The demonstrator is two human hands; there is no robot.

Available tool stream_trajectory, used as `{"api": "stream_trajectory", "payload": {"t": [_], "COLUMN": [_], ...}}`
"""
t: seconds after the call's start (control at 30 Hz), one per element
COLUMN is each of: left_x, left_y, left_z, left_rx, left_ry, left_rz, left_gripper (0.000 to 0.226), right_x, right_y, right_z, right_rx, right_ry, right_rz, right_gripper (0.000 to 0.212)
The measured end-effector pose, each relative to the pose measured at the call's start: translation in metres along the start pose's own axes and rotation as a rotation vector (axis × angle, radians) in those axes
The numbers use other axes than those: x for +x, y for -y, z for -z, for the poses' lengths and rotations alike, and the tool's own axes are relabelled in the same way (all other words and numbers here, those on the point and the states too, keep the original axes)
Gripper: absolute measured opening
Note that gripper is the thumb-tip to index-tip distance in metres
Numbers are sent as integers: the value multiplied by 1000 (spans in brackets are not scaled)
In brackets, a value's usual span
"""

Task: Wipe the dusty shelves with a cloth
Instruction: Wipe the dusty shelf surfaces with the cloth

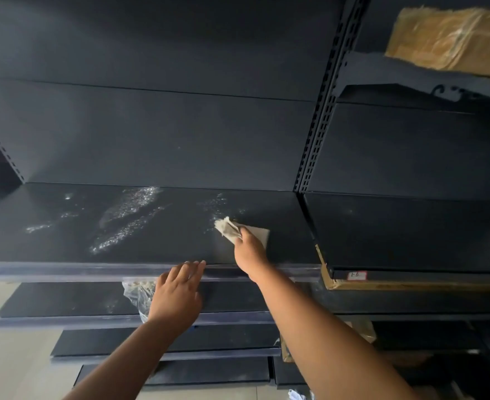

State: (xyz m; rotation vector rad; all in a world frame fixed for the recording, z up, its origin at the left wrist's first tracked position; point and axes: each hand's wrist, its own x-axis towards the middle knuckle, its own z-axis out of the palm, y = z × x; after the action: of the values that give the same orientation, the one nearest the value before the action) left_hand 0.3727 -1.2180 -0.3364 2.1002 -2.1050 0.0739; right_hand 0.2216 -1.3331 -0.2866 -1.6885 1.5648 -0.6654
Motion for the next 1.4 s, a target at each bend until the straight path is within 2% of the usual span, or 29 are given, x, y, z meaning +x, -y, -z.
{"api": "stream_trajectory", "payload": {"t": [0.1, 0.13, 0.2, 0.3, 0.4, 0.5, 0.57, 0.63, 0.73, 0.8, 0.87, 0.93, 1.0, 1.07, 1.2, 1.23, 1.3, 1.37, 1.4], "left_x": [-1, -1, 0, 1, 2, 7, 11, 13, 14, 14, 15, 14, 15, 16, 14, 14, 17, 21, 23], "left_y": [1, 1, 2, 3, 1, -2, -5, -7, -8, -8, -8, -10, -10, -10, -11, -10, -7, -1, 1], "left_z": [1, 0, -4, -12, -18, -22, -23, -24, -28, -30, -31, -32, -33, -31, -28, -28, -25, -21, -19], "left_rx": [-17, -27, -50, -61, -72, -81, -82, -68, -48, -39, -47, -55, -59, -59, -52, -39, -16, -18, -32], "left_ry": [12, 12, -7, -56, -84, -126, -148, -155, -157, -148, -135, -139, -157, -167, -155, -156, -163, -170, -176], "left_rz": [-8, -3, 1, 1, 20, 46, 64, 78, 97, 114, 128, 137, 140, 137, 129, 125, 104, 68, 44], "left_gripper": [71, 74, 75, 64, 63, 64, 62, 60, 59, 58, 58, 57, 55, 55, 57, 56, 53, 48, 45], "right_x": [6, 10, 16, 34, 56, 72, 85, 106, 136, 141, 132, 117, 102, 94, 95, 96, 100, 96, 88], "right_y": [24, 22, 6, -51, -114, -150, -167, -181, -175, -148, -112, -77, -49, -35, -43, -49, -62, -73, -74], "right_z": [9, 22, 56, 120, 185, 238, 257, 258, 227, 191, 148, 109, 84, 82, 117, 128, 153, 167, 168], "right_rx": [796, 950, 1073, 951, 530, 138, -26, -131, -300, -362, -249, -25, 237, 473, 989, 1068, 1004, 715, 512], "right_ry": [-100, -148, -241, -499, -740, -853, -885, -779, -436, -279, -176, -91, -85, -138, -177, -240, -429, -595, -622], "right_rz": [-276, -309, -312, -225, -182, -195, -140, -124, -201, -137, -53, -15, -15, -75, -316, -326, -272, -169, -102], "right_gripper": [20, 21, 21, 21, 31, 40, 42, 41, 38, 37, 36, 36, 35, 34, 23, 23, 23, 25, 26]}}
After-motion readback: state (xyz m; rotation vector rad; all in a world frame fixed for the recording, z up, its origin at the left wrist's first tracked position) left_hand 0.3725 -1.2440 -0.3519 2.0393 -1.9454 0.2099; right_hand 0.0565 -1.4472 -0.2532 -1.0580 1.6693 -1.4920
